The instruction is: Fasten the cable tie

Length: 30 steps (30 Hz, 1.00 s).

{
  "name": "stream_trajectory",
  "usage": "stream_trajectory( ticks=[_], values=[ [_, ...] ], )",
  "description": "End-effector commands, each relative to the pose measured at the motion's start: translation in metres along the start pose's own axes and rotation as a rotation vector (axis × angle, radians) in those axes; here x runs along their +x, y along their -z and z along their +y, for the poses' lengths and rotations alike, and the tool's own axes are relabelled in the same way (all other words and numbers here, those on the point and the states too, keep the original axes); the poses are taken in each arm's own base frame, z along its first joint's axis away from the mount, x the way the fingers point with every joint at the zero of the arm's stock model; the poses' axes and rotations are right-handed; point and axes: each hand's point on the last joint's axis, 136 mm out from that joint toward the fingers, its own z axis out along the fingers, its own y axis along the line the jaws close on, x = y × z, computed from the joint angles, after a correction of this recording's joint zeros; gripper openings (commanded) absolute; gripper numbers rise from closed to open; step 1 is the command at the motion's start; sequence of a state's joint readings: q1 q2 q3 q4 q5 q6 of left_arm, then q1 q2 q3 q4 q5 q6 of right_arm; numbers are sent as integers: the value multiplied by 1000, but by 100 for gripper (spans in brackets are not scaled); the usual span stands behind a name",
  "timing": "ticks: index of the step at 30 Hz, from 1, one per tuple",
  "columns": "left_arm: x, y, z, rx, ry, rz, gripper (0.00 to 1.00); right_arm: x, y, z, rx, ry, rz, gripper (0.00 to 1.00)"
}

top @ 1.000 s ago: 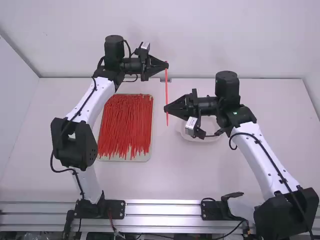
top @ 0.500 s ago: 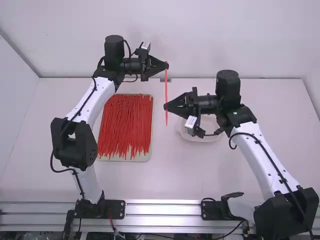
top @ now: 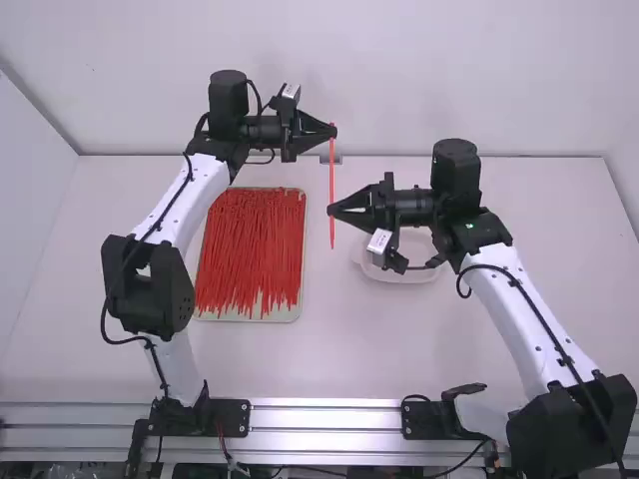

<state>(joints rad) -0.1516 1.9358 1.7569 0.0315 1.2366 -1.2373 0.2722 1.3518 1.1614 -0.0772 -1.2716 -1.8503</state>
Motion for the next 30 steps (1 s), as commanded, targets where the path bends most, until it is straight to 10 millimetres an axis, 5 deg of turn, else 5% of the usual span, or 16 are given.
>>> stream_trajectory(
  ticks=[1, 11, 18, 25, 30],
  values=[
    [6, -2, -14, 21, -46, 31, 2, 2, 2, -10, 9, -17, 15, 0],
    [5, -1, -14, 19, -65, 26, 2, -4, 2, -8, 6, -139, -14, 0],
    [5, -1, -14, 20, -72, 28, 2, -10, 2, -6, -2, -508, -56, 0],
    [6, -1, -13, 19, -82, 32, 2, 5, 1, -8, 15, -844, 26, 0],
    [7, -1, -11, 13, -90, 32, 2, 3, 1, -7, 9, -813, 17, 0]
  ],
)
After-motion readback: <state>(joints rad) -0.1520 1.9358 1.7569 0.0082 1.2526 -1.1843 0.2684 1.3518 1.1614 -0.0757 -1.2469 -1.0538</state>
